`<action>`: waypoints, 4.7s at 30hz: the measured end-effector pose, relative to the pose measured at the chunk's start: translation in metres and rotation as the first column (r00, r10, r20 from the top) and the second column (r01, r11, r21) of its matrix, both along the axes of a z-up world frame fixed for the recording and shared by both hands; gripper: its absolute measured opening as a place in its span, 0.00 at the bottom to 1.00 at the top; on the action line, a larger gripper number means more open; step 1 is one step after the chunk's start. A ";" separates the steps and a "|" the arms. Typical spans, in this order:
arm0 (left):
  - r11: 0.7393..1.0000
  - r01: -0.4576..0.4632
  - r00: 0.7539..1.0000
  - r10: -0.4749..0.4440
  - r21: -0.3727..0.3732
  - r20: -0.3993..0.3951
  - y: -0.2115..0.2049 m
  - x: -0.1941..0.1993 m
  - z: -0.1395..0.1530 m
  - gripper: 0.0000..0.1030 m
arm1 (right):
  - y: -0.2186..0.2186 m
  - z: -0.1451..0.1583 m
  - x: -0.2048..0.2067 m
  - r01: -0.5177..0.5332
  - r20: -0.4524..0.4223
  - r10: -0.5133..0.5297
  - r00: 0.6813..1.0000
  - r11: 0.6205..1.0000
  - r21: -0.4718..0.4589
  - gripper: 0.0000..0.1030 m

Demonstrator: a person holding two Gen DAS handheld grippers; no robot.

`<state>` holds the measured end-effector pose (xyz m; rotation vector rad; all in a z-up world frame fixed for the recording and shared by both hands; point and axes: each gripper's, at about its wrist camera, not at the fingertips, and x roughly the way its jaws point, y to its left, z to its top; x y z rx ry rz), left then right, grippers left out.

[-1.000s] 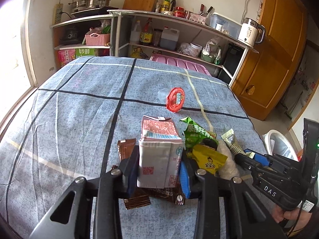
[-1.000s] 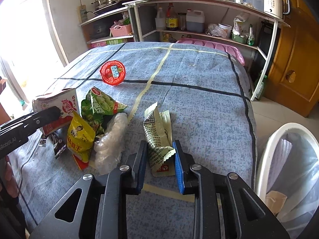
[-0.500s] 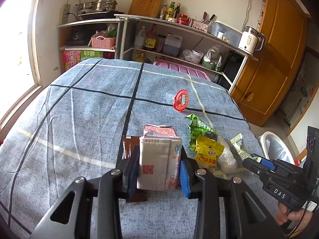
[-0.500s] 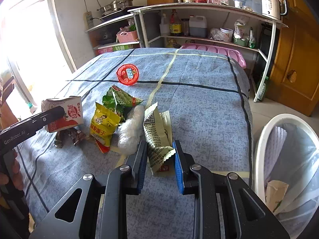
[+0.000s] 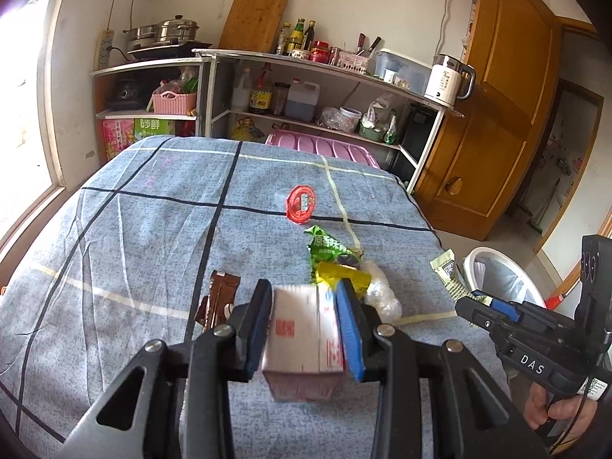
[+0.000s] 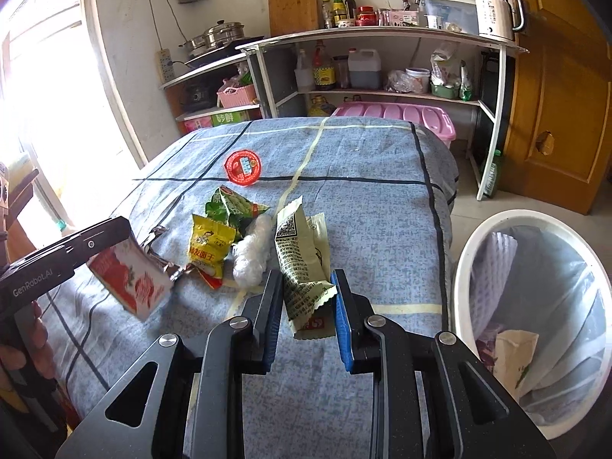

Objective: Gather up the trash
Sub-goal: 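Carry the milk carton and snack wrapper over the bin and release both, then move both open tools back over the trash on the bed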

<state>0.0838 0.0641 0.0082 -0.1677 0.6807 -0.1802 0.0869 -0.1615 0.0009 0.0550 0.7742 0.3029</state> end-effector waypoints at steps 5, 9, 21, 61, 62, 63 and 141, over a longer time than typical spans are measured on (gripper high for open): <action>0.999 0.028 0.999 -0.027 0.031 -0.027 -0.011 0.002 -0.005 0.35 | -0.008 0.003 -0.006 0.013 0.009 -0.013 1.000 1.000 0.006 0.25; 1.000 0.016 1.000 -0.015 0.022 -0.021 -0.008 -0.004 -0.006 0.50 | -0.009 0.000 -0.010 0.017 0.006 -0.017 1.000 1.000 0.007 0.25; 0.987 0.108 0.994 -0.111 0.122 0.018 -0.023 -0.034 -0.002 0.73 | -0.019 -0.005 -0.015 0.038 0.003 -0.038 0.999 0.998 0.053 0.25; 0.929 0.363 0.932 -0.363 0.074 -0.010 -0.162 0.007 0.018 0.38 | -0.144 0.025 -0.041 0.271 0.071 -0.274 0.959 0.961 0.051 0.25; 0.923 0.379 0.925 -0.379 0.073 -0.013 -0.171 0.010 0.018 0.38 | -0.151 0.024 -0.042 0.286 0.070 -0.288 0.955 0.957 0.048 0.25; 0.917 0.394 0.919 -0.393 0.066 -0.021 -0.180 0.013 0.018 0.38 | -0.158 0.024 -0.043 0.299 0.068 -0.301 0.951 0.953 0.046 0.25; 0.998 -0.057 0.992 0.058 0.012 -0.113 0.032 0.007 -0.024 0.63 | 0.033 -0.011 0.029 -0.005 -0.067 0.005 0.998 1.000 -0.006 0.54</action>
